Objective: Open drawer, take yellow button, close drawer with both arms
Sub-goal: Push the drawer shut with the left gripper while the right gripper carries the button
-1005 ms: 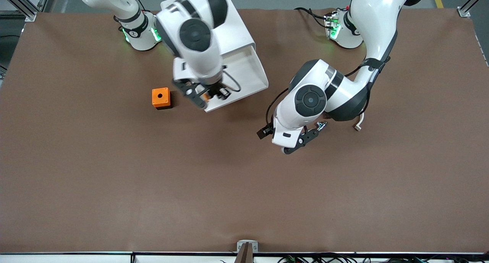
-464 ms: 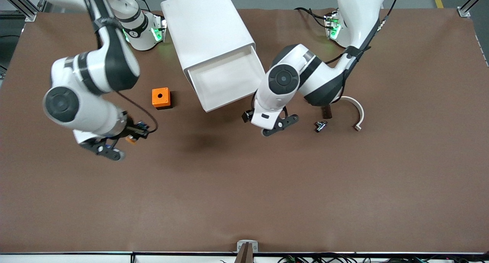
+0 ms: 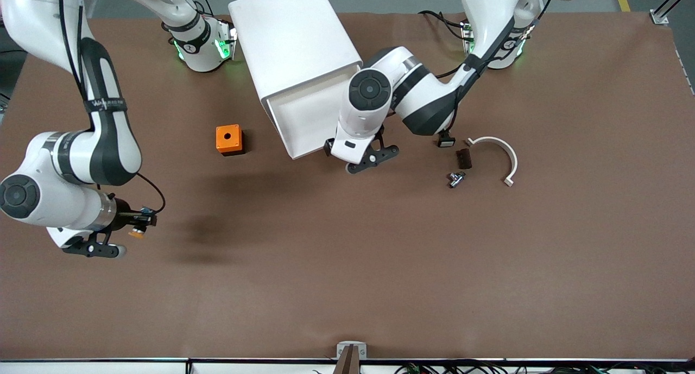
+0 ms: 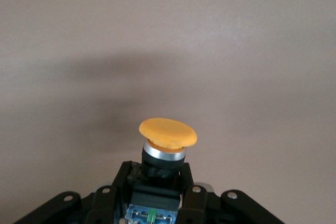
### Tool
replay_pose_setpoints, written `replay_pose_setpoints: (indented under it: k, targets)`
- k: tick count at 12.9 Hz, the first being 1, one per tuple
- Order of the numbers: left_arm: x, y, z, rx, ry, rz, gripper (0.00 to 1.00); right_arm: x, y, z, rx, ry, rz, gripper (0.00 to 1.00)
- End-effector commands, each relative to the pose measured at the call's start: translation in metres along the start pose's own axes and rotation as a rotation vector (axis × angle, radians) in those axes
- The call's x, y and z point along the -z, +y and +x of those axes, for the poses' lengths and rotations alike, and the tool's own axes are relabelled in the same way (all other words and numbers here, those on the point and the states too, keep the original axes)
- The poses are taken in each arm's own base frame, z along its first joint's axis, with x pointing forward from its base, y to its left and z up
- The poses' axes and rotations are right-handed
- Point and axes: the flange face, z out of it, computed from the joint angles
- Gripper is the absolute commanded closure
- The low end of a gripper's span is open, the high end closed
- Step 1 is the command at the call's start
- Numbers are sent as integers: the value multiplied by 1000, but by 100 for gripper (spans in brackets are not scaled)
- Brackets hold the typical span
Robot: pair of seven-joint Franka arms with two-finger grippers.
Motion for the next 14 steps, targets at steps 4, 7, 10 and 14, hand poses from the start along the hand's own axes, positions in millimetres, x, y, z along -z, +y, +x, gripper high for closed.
replay_pose_setpoints:
  k: [4, 7, 10, 14]
  targets:
    - [-19, 13, -51, 44, -54, 7, 0, -85, 52, 20, 100, 83, -19, 99]
    - [-24, 19, -73, 96, -144, 0, 0, -109, 53, 19, 106, 106, -26, 99]
    - [-27, 23, -89, 153, -255, -14, 0, -122, 52, 22, 156, 131, -35, 98]
    - [-41, 27, -104, 200, -352, -3, 0, -128, 55, 24, 177, 140, -37, 0]
